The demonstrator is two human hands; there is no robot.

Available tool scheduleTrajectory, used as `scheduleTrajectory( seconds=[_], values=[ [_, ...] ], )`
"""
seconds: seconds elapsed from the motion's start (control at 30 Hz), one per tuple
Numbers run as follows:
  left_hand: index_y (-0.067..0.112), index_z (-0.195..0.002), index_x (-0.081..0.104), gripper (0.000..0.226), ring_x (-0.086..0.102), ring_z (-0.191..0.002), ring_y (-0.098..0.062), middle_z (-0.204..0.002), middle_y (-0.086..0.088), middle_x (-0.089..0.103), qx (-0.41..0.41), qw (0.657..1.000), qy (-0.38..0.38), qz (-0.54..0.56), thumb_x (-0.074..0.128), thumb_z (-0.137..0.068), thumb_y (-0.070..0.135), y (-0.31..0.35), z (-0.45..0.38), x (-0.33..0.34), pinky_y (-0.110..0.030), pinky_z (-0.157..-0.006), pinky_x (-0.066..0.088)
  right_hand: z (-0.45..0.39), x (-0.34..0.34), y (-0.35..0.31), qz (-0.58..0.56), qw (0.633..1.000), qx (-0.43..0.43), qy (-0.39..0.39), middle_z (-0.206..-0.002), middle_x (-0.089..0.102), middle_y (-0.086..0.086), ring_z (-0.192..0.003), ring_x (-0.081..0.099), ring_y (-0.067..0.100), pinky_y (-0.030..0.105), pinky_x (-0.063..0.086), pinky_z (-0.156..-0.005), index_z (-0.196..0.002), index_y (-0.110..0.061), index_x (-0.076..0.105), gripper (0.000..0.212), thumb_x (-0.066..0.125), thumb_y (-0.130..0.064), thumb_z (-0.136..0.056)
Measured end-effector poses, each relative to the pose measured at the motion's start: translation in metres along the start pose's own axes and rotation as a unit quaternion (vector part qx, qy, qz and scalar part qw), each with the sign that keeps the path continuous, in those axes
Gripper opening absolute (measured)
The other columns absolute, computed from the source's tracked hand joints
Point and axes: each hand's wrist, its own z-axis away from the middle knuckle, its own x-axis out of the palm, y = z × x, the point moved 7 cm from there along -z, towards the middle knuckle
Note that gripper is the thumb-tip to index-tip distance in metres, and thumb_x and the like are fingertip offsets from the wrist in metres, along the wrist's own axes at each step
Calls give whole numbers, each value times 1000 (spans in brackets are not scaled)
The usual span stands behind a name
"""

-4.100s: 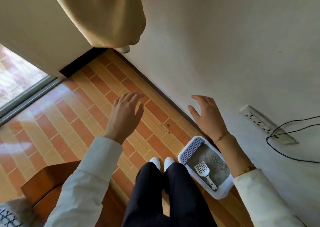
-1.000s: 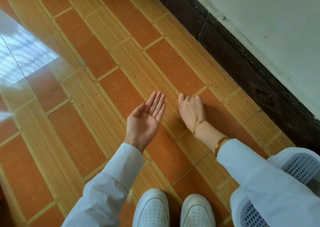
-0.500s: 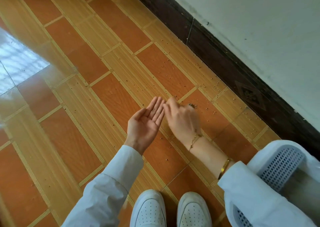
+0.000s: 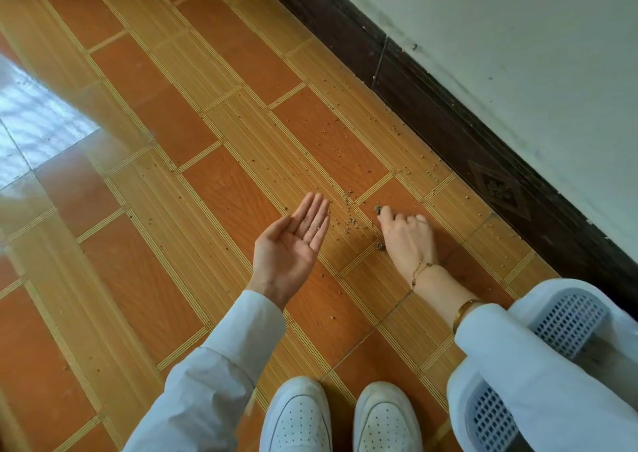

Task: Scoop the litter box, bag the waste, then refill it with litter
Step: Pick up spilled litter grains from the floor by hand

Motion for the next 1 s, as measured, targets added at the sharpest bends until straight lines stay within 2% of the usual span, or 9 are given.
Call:
scheduleTrajectory(
  seconds=[0.13,0.3,0.37,0.5,0.63,0.7,0.77,0.9,1.0],
  values=[
    [-6,-134,49,45,55,-126,-33,-135,-20,56,5,1000,5,-7,28,-101,15,1,-2,-2,-41,-114,33,-3,1,-4,27,999,-32,-13,-51,56,0,-39,48,14,27,46,-53,-87,-7,57,9,52,-10,-93],
    [-5,-135,49,46,54,-126,-32,-135,-20,57,11,999,11,-39,27,-100,16,-1,-4,-5,-40,-115,33,2,-40,-30,-115,987,-71,83,-42,27,-11,-31,18,7,14,27,-40,-74,-8,57,26,49,-21,-96],
    [-5,-135,48,46,54,-127,-31,-135,-19,57,7,999,15,-52,27,-101,17,-5,-6,-6,-39,-115,33,9,-56,-59,-169,971,-133,106,-43,36,-10,-31,25,7,14,21,-40,-78,-9,60,30,44,-24,-99],
    [-5,-136,47,47,51,-129,-30,-137,-19,55,-19,999,8,-45,26,-102,19,-15,-6,-7,-38,-117,28,20,-69,-90,-192,960,-174,104,-54,61,-4,-42,54,10,24,47,-48,-96,-9,63,31,43,-32,-99],
    [-5,-136,47,46,53,-127,-31,-136,-20,56,-15,999,8,-46,28,-101,16,-10,-4,-6,-38,-116,31,10,-60,-57,-250,959,-83,108,-43,39,-10,-32,24,4,14,21,-39,-90,-8,59,34,38,-32,-102],
    [-6,-135,48,45,54,-127,-33,-136,-21,56,-5,999,3,-35,29,-100,14,-6,-2,-4,-41,-115,33,4,-48,-30,-213,971,-9,104,-41,25,-12,-33,14,2,13,13,-43,-85,-9,57,38,34,-34,-103],
    [-7,-135,48,45,54,-127,-33,-136,-21,56,2,1000,3,-25,29,-100,14,-2,-2,-4,-41,-115,32,4,-30,-18,-129,989,22,65,-42,20,-12,-33,16,2,17,26,-49,-87,-9,56,42,35,-43,-100],
    [-6,-135,48,45,53,-127,-33,-136,-21,56,8,1000,6,-20,29,-100,14,1,-2,-4,-41,-116,32,6,-6,-26,-16,1000,11,10,-48,47,-4,-40,45,14,27,39,-55,-96,-7,58,63,27,-63,-92],
    [-6,-135,48,45,52,-128,-33,-136,-21,55,5,1000,3,-18,29,-99,14,0,-1,-4,-40,-116,31,-1,-5,-38,14,999,17,49,-43,48,-5,-35,42,12,24,34,-49,-80,-10,60,57,42,-64,-90]
  ],
)
